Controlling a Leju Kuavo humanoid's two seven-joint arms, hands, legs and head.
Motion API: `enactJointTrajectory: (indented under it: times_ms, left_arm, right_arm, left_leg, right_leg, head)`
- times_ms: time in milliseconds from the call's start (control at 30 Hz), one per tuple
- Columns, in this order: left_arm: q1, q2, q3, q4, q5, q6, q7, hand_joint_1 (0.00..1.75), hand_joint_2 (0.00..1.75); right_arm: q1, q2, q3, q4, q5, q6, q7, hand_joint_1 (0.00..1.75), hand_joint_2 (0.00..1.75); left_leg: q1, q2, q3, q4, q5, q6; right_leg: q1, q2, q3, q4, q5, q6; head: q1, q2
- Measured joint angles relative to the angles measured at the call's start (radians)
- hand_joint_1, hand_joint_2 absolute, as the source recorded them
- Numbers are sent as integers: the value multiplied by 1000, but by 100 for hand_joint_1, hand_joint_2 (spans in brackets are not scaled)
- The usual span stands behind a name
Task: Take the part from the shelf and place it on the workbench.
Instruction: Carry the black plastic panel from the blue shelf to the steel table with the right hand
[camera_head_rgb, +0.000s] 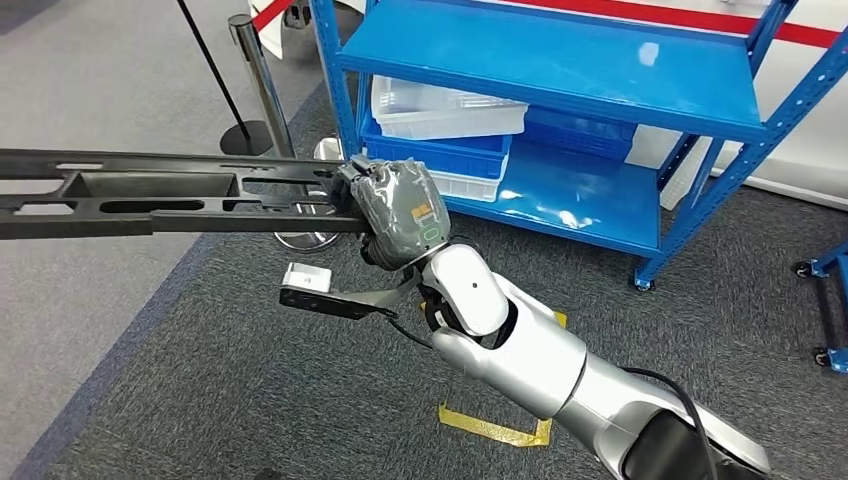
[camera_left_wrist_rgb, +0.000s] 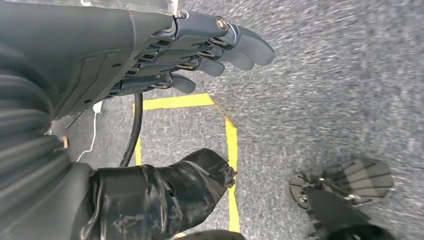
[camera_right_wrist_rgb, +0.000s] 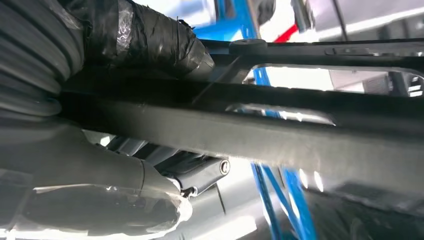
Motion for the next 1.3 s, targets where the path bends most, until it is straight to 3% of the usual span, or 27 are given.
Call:
enactJointTrajectory:
  times_ms: [67,133,167,200,267,300,333,400,467,533,600,667,700,733,767,833,900,967,1033,1100,1167,1200,1233,1267,1300]
  left_arm:
    - [-1,0,0,0,-1,-1,0,0,175]
    - [-4,0,0,0,-2,-2,0,0,175]
    - [-4,0,0,0,-2,-2,0,0,175]
    - [-4,-1,0,0,-2,-2,0,0,175]
    - [-2,-1,0,0,-2,-3,0,0,175]
    - [-3,-1,0,0,-2,-3,0,0,175]
    - [-4,-1,0,0,-2,-3,0,0,175]
    - [-4,-1,0,0,-2,-3,0,0,175]
    - [2,-1,0,0,-2,-3,0,0,175]
    - [5,-2,-1,1,-1,-3,0,0,175]
    - [0,-2,-1,1,-2,-5,0,0,175]
    - [-2,-2,-1,1,-2,-9,0,0,175]
    - [-2,-2,-1,1,-3,-12,1,0,175]
    - [-1,-2,-1,1,-4,-14,2,0,175]
    - [0,-2,-1,1,-6,-16,3,0,175]
    - [-2,-1,-2,1,-8,-17,2,0,175]
    - [-6,0,-3,1,-9,-17,0,0,175]
    - [-3,2,-4,1,-9,-20,-8,0,175]
    - [1,4,-6,1,-6,-24,-20,0,175]
    - [-2,4,-6,1,-2,-28,-28,0,175]
    - [-6,4,-7,1,0,-31,-32,0,175]
    - [-7,4,-8,1,1,-32,-33,0,175]
    - [-5,4,-8,1,2,-33,-33,0,175]
    - [-4,4,-8,1,2,-34,-33,0,175]
    - [-3,4,-8,1,3,-34,-33,0,175]
  right_arm:
    - [1,-7,0,-5,32,2,5,175,175]
    - [7,-16,0,-7,38,2,6,175,175]
    - [11,-20,0,-7,39,2,6,175,175]
    - [13,-23,0,-7,39,3,7,175,175]
    - [14,-27,0,-9,40,3,8,175,175]
    - [14,-28,0,-10,40,3,8,175,175]
    - [14,-30,0,-13,41,2,9,175,175]
    - [14,-31,0,-16,41,2,9,175,175]
    - [13,-32,0,-19,41,3,9,175,175]
    - [11,-32,0,-21,52,3,10,175,175]
    - [9,-33,0,-24,96,10,18,175,175]
    - [10,-37,0,-28,202,34,27,175,175]
    - [11,-40,0,-32,271,55,28,175,175]
    - [12,-44,0,-38,346,81,25,175,175]
    - [13,-48,0,-45,413,109,19,175,175]
    - [14,-59,0,-62,514,165,-1,175,175]
    - [18,-72,0,-73,561,203,-17,175,175]
    - [25,-83,0,-80,577,220,-25,175,175]
    - [29,-93,0,-91,588,228,-28,175,175]
    - [33,-107,0,-101,597,237,-30,175,175]
    - [43,-124,0,-109,601,245,-33,175,175]
    - [48,-131,0,-112,602,247,-35,175,175]
    - [51,-137,0,-115,602,249,-36,175,175]
    - [53,-141,0,-118,603,251,-36,175,175]
    - [54,-146,0,-121,604,253,-37,175,175]
  left_leg:
    - [6,-17,3,-11,9,12]
    - [6,-38,-1,-10,11,16]
    - [6,-51,-3,-8,12,17]
    - [6,-64,-4,-4,11,16]
    - [8,-90,-9,7,9,13]
    - [8,-103,-14,15,7,8]
    - [8,-115,-22,24,6,3]
    - [11,-136,-38,33,9,-11]
    - [15,-146,-46,31,15,-24]
    - [12,-106,-65,62,-4,-34]
    - [11,-51,-113,167,-57,-42]
    - [14,-35,-164,280,-98,-47]
    - [14,-33,-171,297,-97,-46]
    - [14,-31,-157,274,-78,-44]
    - [12,-24,-125,218,-49,-39]
    - [1,23,-55,85,-7,-24]
    - [-11,50,-28,28,0,-10]
    - [-11,27,-28,21,5,1]
    - [-5,6,-21,8,13,12]
    - [-3,-16,-17,0,18,23]
    - [-3,-44,-18,2,19,29]
    - [-3,-59,-18,4,18,29]
    - [-3,-74,-19,8,17,28]
    - [-2,-88,-20,14,15,26]
    - [0,-102,-23,22,12,22]
  right_leg:
    - [-2,45,-36,82,-52,4]
    - [-1,72,-93,207,-107,4]
    - [-1,76,-110,245,-115,5]
    - [-2,77,-112,249,-104,6]
    - [-7,93,-66,152,-41,6]
    - [-11,116,-37,91,-17,7]
    - [-15,137,-16,44,-1,8]
    - [-15,158,-6,16,-1,6]
    - [-14,136,-7,12,6,-3]
    - [-17,113,-6,6,12,-13]
    - [-14,88,-6,4,13,-18]
    - [-11,61,-6,4,12,-21]
    - [-10,47,-6,4,11,-21]
    - [-9,35,-6,4,11,-21]
    - [-8,24,-5,4,10,-21]
    - [-4,3,-3,4,8,-18]
    - [0,-16,-1,0,6,-10]
    - [2,-31,3,-4,4,1]
    - [0,1,-2,17,-15,10]
    - [-2,57,-42,110,-68,12]
    - [-2,77,-101,227,-112,13]
    - [-2,80,-117,252,-111,14]
    - [-3,81,-115,240,-91,15]
    - [-5,85,-95,193,-56,16]
    - [-10,104,-69,131,-25,17]
  head:
    - [4,0]
    - [7,0]
    - [8,0]
    - [8,0]
    - [8,0]
    - [8,0]
    - [7,0]
    - [7,0]
    - [6,0]
    - [0,0]
    - [-7,0]
    - [-8,0]
    - [-8,0]
    - [-8,0]
    - [-8,0]
    - [-8,0]
    - [-7,0]
    - [-7,0]
    - [-4,0]
    - [-1,0]
    - [0,0]
    - [0,0]
    - [0,0]
    - [0,0]
    - [0,0]
